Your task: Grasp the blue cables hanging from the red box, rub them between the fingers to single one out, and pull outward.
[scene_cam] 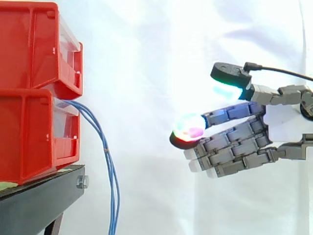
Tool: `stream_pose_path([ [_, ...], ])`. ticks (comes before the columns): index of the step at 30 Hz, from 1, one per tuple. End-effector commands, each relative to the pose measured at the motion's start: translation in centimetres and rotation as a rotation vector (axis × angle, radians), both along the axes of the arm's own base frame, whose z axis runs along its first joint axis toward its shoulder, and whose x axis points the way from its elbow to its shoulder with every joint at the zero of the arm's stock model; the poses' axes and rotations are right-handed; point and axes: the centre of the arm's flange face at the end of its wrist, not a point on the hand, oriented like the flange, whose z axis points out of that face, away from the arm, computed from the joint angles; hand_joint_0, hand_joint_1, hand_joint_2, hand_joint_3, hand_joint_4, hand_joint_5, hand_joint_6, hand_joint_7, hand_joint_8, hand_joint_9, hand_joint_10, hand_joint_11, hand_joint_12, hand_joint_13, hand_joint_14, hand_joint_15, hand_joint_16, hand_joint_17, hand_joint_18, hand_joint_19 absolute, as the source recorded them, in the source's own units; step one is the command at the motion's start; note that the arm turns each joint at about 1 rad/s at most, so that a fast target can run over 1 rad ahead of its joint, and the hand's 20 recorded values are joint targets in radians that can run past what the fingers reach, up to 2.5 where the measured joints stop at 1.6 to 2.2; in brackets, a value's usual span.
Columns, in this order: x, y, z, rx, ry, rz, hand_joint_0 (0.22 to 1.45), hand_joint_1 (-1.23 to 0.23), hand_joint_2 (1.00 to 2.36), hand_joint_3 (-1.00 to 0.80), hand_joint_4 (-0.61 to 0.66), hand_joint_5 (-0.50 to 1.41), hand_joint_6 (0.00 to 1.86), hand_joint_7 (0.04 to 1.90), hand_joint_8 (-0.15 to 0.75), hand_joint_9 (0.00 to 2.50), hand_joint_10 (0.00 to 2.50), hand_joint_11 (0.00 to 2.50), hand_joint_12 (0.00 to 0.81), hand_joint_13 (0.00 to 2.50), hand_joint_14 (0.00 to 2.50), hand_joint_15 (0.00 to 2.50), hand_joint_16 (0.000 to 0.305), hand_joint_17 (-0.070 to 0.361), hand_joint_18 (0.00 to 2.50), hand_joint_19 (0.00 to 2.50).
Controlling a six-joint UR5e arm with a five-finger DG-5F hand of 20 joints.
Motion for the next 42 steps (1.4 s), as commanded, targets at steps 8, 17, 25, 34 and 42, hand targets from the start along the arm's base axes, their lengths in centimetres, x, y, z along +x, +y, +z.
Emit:
stream_pose_path([
  [8,0.5,0.2,-1.9,-0.012,0.018,0.006,0.59,-0.54,1.00,-0.48,0.31,-0.16,0.50,0.76,0.287,0.64,0.00,0.15,0.304,0.46,0.00,0.13,0.030,0.068,0.24,0.00],
  [17,1.2,0.5,-4.8,-0.005,0.024,0.016,0.59,-0.54,1.00,-0.48,0.31,-0.15,0.50,0.76,0.287,0.65,0.00,0.15,0.307,0.46,0.00,0.14,0.030,0.067,0.24,0.00],
  [25,2.7,1.0,-8.0,-0.003,-0.031,0.029,0.59,-0.54,1.00,-0.48,0.31,-0.16,0.50,0.76,0.285,0.64,0.00,0.15,0.308,0.46,0.01,0.14,0.030,0.068,0.24,0.00],
  [34,3.7,1.8,-9.5,-0.010,-0.037,0.065,0.59,-0.54,1.00,-0.48,0.31,-0.15,0.50,0.76,0.285,0.64,0.00,0.15,0.310,0.46,0.01,0.14,0.030,0.068,0.24,0.00],
  [42,5.6,4.0,-11.3,0.029,-0.072,0.135,0.59,-0.54,1.00,-0.48,0.31,-0.15,0.50,0.76,0.287,0.64,0.00,0.15,0.312,0.47,0.01,0.14,0.031,0.069,0.25,0.00],
])
